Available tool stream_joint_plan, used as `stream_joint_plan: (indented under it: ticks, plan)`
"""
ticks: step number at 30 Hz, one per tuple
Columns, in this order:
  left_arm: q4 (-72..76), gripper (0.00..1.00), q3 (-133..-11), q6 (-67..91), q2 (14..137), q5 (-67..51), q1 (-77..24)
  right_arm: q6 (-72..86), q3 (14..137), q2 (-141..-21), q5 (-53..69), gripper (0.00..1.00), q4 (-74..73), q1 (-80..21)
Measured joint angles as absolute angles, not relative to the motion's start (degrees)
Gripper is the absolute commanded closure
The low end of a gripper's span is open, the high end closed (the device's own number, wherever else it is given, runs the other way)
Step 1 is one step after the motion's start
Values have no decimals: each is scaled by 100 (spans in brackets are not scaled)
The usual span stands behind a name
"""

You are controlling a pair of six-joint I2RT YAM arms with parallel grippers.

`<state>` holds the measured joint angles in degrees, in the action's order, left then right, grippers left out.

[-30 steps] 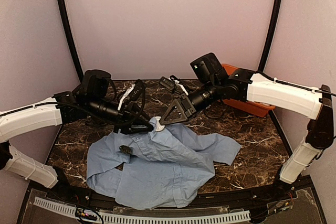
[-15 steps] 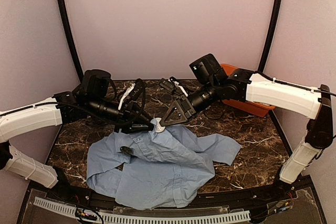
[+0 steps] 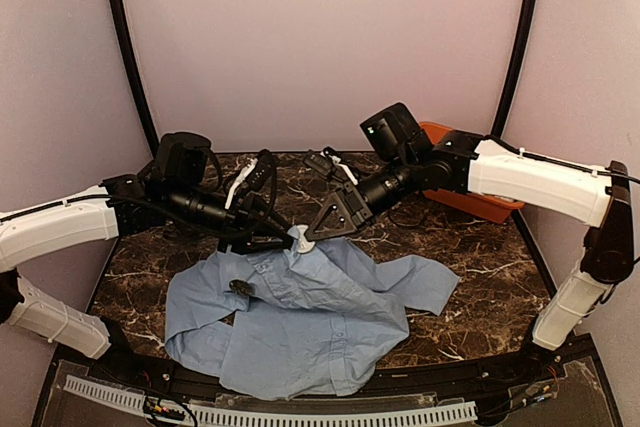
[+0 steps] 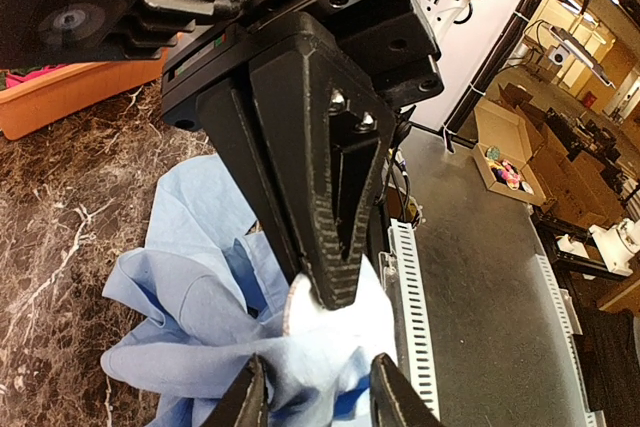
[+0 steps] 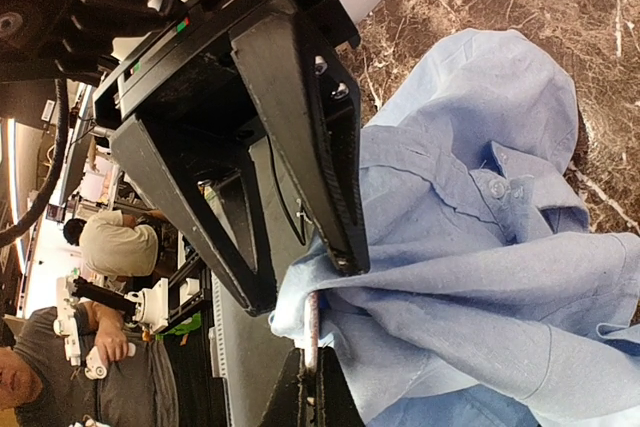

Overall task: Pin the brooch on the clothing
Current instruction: Pin the brooch to the flattened clothing.

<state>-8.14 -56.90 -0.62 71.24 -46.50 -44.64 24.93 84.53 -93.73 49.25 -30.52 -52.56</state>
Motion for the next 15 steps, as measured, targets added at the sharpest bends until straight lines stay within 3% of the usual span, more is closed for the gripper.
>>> stream_joint_plan:
  ticks: [15]
  plan:
    - [-816,71,-5690,-38,7124,-4584,-4464,2412,8661,-9513,4805,100,-3245,-5349]
